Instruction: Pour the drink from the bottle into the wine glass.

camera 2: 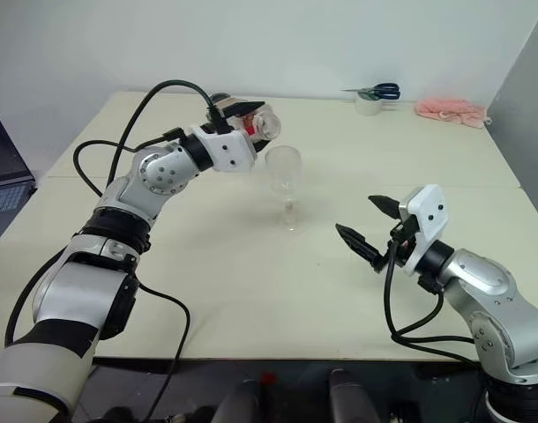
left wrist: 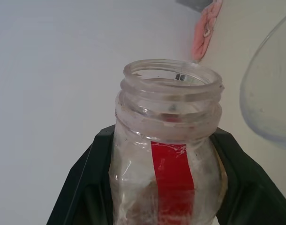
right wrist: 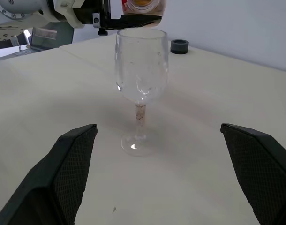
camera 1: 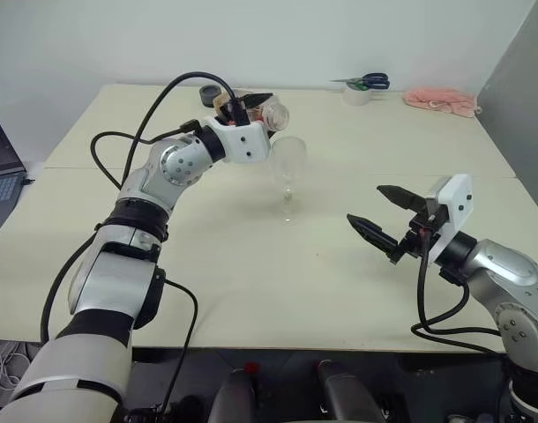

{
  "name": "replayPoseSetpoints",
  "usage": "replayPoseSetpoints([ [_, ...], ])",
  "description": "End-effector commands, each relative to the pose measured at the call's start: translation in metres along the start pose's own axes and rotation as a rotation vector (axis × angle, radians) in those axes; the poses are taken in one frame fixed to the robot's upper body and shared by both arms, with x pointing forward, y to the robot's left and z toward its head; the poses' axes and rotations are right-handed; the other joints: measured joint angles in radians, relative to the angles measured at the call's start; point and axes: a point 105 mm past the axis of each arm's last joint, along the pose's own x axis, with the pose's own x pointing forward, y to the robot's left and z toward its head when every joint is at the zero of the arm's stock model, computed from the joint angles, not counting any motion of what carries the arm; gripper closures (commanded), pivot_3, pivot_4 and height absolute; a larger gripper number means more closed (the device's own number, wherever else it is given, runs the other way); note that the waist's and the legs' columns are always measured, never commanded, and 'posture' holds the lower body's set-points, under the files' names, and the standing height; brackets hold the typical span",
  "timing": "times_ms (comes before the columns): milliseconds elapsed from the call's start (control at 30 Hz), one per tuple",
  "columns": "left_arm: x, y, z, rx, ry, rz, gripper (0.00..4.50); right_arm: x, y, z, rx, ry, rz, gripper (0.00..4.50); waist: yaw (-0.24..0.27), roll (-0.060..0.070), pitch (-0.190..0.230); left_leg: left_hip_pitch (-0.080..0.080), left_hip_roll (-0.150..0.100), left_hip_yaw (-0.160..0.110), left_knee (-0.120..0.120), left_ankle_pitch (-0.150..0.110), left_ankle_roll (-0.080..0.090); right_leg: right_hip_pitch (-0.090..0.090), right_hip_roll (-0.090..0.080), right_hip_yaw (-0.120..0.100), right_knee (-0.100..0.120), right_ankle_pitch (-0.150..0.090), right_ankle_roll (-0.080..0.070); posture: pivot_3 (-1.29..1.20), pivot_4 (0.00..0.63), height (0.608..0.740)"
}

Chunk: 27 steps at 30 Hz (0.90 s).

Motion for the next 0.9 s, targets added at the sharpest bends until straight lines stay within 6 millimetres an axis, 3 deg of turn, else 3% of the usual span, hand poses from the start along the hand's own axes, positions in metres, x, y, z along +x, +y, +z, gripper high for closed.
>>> replayPoseSetpoints([
  [33, 0.0045, 0.0233, 0.014, 0.075, -0.057, 0.053, 2.36, 0.0005, 0.0029, 0.0108, -0.041, -0.037, 0.012, 0.0, 0.0, 0.0, 0.0, 0.0, 0.0, 0.0, 0.0, 0.0, 0.0, 0.0, 0.0, 0.0, 0.0, 0.0, 0.0, 0.0, 0.15, 0.74],
  [900, 0.0004, 0.0263, 0.0094, 0.258, -0.038, 0.025, 2.36, 0.0086, 0.0004, 0.0158, -0.058, -0.051, 0.028, 0.0, 0.0, 0.0, 0.0, 0.0, 0.0, 0.0, 0.0, 0.0, 0.0, 0.0, 0.0, 0.0, 0.001, 0.002, -0.004, 0.0, 0.15, 0.74],
])
